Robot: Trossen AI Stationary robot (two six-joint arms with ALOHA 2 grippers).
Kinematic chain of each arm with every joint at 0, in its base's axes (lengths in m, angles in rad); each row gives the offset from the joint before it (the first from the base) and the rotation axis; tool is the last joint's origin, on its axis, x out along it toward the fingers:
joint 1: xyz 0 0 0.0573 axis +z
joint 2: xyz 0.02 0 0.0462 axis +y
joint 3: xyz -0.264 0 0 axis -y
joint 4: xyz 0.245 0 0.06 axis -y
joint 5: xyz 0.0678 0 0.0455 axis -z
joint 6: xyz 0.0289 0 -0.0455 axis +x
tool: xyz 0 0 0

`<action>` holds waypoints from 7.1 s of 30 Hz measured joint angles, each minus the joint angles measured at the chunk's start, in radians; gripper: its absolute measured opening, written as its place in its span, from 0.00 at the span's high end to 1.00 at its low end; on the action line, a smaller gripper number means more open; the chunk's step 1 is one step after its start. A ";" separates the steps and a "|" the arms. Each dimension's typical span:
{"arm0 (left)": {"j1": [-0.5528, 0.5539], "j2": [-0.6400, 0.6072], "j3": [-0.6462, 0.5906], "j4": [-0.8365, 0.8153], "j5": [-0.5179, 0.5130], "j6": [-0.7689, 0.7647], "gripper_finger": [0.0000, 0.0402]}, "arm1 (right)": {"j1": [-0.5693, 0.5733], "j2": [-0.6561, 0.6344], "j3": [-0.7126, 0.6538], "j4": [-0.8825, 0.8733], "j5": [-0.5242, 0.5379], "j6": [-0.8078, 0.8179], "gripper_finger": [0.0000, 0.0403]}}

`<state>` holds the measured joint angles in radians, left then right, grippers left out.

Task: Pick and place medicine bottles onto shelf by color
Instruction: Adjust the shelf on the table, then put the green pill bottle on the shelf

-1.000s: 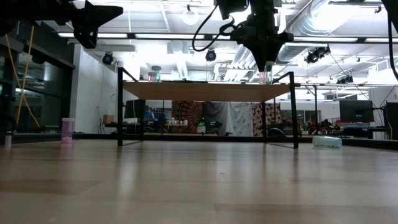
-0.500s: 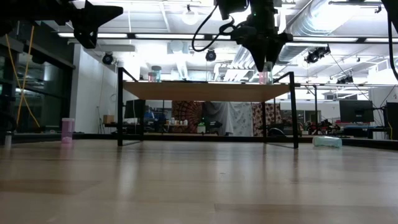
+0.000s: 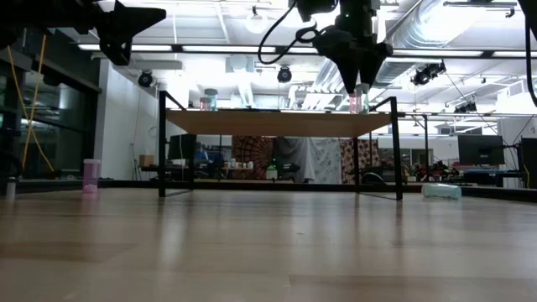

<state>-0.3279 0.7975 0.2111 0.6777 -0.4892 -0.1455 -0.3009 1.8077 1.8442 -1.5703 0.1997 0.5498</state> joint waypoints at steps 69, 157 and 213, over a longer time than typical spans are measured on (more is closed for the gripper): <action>0.000 0.000 0.000 -0.002 -0.019 0.000 0.53 | 0.380 -0.826 -0.630 0.525 0.301 0.154 0.39; 0.000 0.000 0.000 0.000 -0.019 0.018 0.53 | -0.049 -0.691 -1.396 1.248 0.219 0.593 0.39; 0.000 0.000 0.000 0.000 -0.020 0.018 0.53 | -0.296 -0.542 -1.337 0.974 0.039 0.172 0.46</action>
<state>-0.3279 0.7975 0.2108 0.6773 -0.5092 -0.1272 -0.5967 1.2659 0.5076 -0.5968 0.2391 0.7216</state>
